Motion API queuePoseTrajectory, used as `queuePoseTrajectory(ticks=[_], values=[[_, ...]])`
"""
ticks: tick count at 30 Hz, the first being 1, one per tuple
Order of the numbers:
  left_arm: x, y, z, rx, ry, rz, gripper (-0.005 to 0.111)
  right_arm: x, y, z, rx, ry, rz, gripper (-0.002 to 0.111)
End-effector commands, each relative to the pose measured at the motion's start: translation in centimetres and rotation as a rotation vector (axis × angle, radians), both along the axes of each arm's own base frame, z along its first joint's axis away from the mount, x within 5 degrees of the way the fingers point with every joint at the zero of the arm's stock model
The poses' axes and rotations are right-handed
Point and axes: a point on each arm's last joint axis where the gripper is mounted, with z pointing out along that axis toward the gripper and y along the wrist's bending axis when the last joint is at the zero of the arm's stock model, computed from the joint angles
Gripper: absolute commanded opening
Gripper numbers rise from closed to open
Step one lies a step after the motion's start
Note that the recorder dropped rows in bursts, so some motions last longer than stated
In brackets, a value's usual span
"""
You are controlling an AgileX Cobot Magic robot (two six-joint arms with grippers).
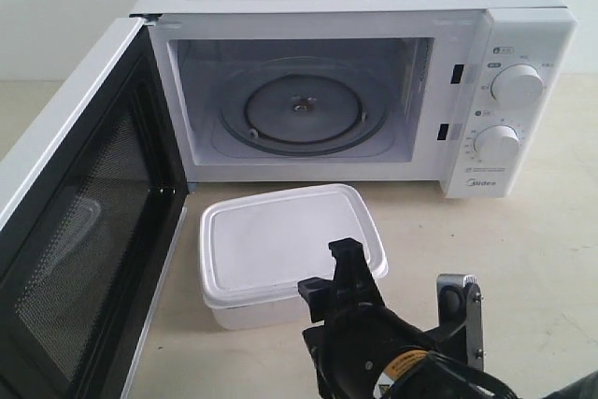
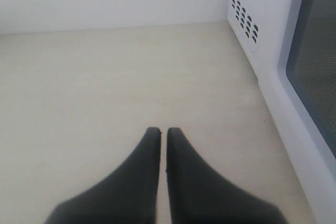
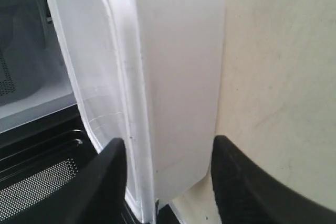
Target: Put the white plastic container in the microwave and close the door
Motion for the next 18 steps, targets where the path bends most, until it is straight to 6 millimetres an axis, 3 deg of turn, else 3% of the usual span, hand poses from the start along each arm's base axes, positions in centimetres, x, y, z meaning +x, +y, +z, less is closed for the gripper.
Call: queuePoseTrajectory(ticks=[1, 18], values=[[-0.01, -0.05, -0.06, -0.004, -0.002, -0.007, 0.004, 0.40, 0.64, 0.15, 0.013, -0.008, -0.027, 0.045], [-0.01, -0.05, -0.06, -0.004, -0.002, -0.007, 0.004, 1.04, 0.62, 0.27, -0.041, -0.026, -0.059, 0.045]])
